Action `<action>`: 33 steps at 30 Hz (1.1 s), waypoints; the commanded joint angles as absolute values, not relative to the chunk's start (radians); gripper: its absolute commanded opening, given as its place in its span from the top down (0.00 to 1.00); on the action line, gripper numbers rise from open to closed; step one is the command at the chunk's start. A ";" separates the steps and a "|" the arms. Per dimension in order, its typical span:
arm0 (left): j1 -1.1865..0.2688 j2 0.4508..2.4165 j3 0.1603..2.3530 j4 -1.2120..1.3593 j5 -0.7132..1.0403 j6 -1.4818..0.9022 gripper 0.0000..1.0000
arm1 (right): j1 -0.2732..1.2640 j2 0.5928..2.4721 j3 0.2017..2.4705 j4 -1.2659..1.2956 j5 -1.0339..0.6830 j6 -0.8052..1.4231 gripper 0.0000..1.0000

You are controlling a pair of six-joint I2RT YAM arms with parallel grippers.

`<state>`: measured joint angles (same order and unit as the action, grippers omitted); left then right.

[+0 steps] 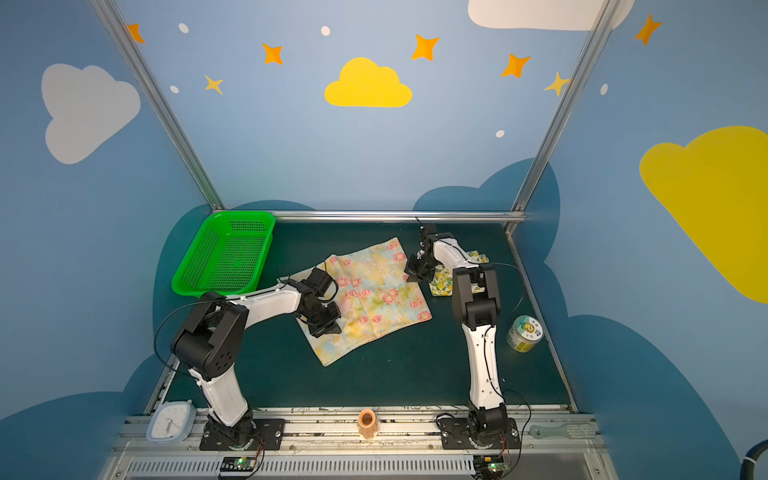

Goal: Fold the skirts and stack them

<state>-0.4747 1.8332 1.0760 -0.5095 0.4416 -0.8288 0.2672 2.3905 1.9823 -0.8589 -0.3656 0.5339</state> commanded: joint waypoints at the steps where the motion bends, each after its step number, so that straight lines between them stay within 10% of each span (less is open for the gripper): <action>1: -0.508 1.868 1.061 -0.495 0.427 -0.864 0.96 | 0.273 2.443 2.088 -0.957 -0.368 0.496 1.00; 17: -0.610 1.806 1.084 -0.447 0.437 -0.910 0.96 | 0.306 2.074 1.853 -0.948 -0.391 0.440 1.00; 33: -0.251 1.724 1.070 -0.505 0.406 -0.778 0.75 | 0.551 1.933 1.557 -0.863 -0.385 0.453 1.00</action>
